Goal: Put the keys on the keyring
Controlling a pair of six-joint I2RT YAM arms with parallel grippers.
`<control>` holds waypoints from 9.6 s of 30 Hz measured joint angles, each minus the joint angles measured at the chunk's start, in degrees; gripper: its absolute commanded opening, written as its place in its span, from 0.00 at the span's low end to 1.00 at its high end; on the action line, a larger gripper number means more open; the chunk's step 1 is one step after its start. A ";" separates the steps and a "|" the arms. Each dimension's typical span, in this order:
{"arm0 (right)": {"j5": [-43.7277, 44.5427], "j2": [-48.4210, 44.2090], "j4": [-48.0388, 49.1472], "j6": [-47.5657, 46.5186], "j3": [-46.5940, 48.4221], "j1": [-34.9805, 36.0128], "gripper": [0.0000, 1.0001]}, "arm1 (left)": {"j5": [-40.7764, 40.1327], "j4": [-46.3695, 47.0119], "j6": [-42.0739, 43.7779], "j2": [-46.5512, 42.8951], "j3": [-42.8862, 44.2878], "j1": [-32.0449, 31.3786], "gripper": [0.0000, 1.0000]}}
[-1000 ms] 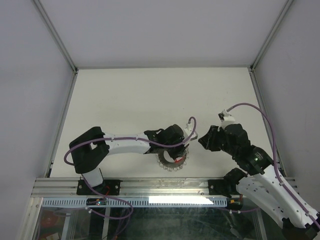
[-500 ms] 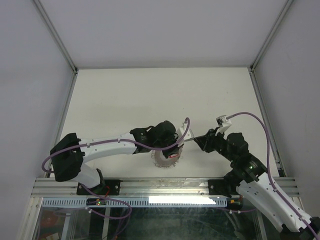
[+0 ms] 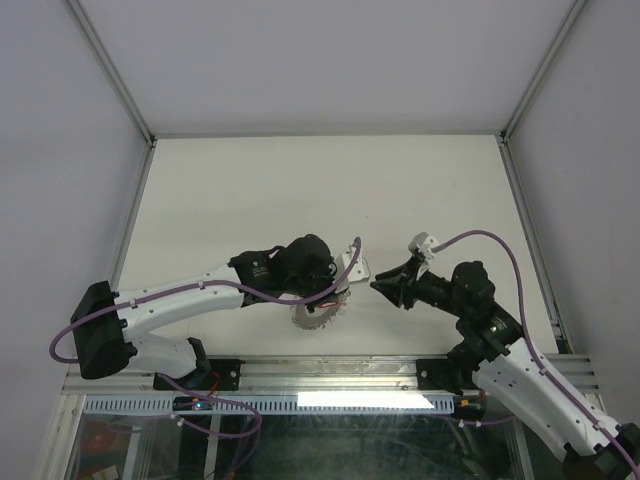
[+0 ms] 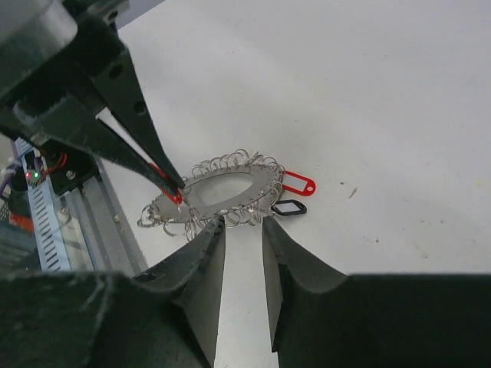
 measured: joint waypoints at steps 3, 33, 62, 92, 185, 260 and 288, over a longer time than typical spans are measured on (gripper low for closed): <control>-4.13 1.53 -1.07 -5.01 0.42 0.00 0.30 | -0.02 -0.90 0.87 -1.44 0.00 0.37 0.00; 0.55 19.58 19.32 -25.88 -4.57 20.96 0.27 | -0.76 -3.28 2.95 -2.60 2.45 1.53 0.00; 15.39 21.03 27.82 -17.35 -7.17 27.30 0.39 | -1.18 -5.01 3.13 -1.31 5.68 1.49 0.00; 22.34 25.20 33.40 -14.73 -7.17 28.59 0.00 | -1.16 -5.29 3.17 -1.29 6.54 1.49 0.00; 34.58 11.89 25.94 -8.59 -6.19 29.38 0.00 | 8.00 3.72 3.91 -4.17 -0.79 3.67 0.00; 16.68 50.69 6.97 0.66 25.88 10.97 0.70 | -19.89 10.67 -22.34 -25.62 -12.90 20.26 0.99; 28.94 -0.90 -23.50 6.14 28.52 -3.63 1.00 | -37.83 -0.90 -33.31 -55.12 -15.08 20.26 0.99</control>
